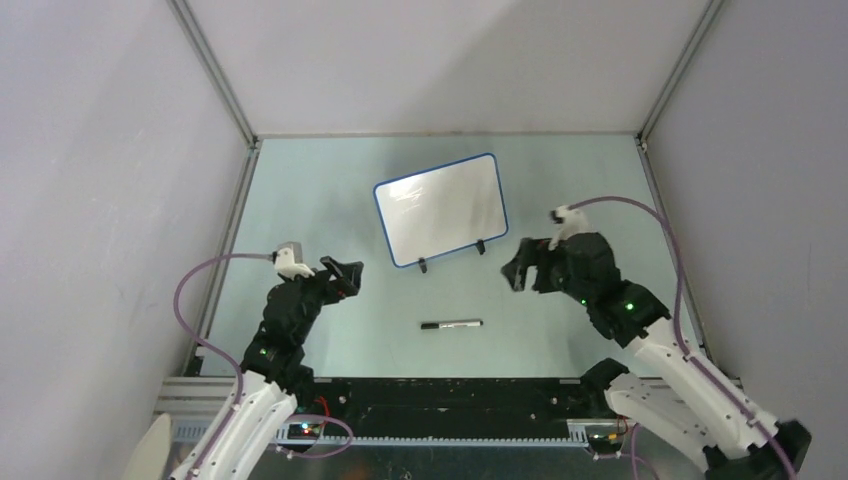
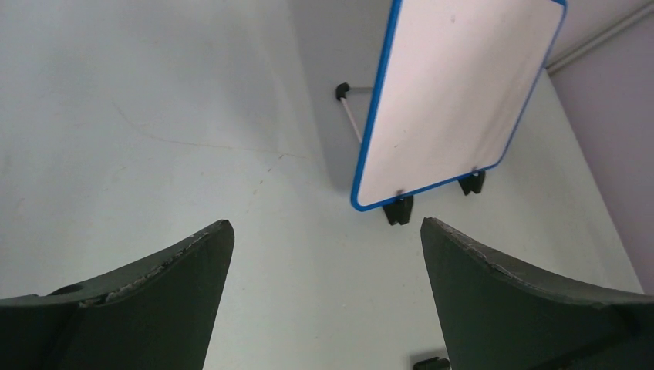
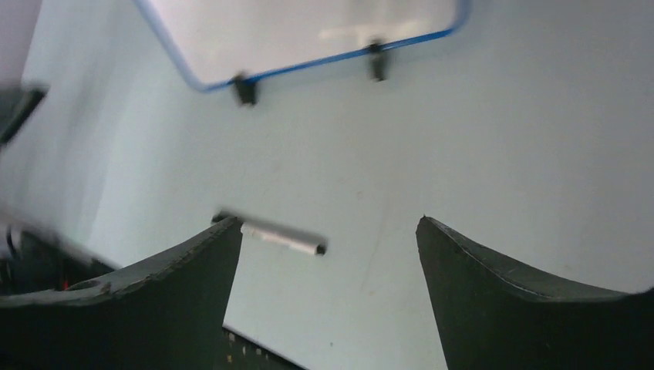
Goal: Write a sentence on the whiteboard
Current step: Pick up the whiteboard marker from the center of the board, then pass from the right arm to the left
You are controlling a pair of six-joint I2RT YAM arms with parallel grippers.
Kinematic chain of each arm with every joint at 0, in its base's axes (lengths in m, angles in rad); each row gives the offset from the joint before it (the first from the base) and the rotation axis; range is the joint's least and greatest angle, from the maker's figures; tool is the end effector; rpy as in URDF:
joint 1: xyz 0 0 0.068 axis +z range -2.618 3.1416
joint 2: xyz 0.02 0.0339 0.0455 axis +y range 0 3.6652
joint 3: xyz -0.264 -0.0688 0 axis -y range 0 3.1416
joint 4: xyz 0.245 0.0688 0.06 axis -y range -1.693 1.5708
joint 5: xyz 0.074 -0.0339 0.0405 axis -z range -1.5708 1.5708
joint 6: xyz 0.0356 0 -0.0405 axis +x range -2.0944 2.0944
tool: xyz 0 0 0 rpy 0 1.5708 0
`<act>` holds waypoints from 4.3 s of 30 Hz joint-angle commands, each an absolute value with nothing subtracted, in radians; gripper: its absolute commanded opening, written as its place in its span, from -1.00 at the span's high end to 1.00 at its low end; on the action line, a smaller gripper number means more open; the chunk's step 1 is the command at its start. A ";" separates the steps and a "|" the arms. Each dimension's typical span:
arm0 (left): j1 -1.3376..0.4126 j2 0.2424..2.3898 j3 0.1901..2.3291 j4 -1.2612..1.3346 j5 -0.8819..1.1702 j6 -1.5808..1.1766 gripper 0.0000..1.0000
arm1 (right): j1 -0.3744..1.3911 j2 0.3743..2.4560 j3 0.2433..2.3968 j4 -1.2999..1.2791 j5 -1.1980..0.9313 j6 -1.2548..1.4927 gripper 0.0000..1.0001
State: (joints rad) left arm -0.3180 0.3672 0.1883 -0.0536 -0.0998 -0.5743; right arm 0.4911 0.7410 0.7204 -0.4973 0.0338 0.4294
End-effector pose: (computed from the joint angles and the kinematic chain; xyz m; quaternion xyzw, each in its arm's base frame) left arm 0.1263 -0.0379 0.1985 -0.1308 0.7730 -0.2320 0.5758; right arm 0.1475 0.0775 0.2924 -0.0182 0.8643 0.2101 0.4566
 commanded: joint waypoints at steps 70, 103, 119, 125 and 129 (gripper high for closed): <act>-0.333 0.436 0.308 -0.177 0.258 -1.047 -0.97 | 1.040 1.267 0.707 0.006 -0.076 -0.181 1.00; -0.596 0.688 0.307 0.079 0.087 -1.400 -0.25 | 1.037 1.336 0.837 0.044 -0.168 -0.037 1.00; -0.607 0.672 0.308 0.052 0.046 -1.379 0.26 | 1.037 1.400 0.907 -0.046 -0.157 -0.027 1.00; -0.612 0.679 0.301 0.060 0.046 -1.380 0.36 | 1.037 1.421 0.932 -0.057 -0.153 -0.024 1.00; -0.618 0.682 0.301 0.052 0.039 -1.375 0.33 | 1.036 1.427 0.945 -0.063 -0.152 -0.023 1.00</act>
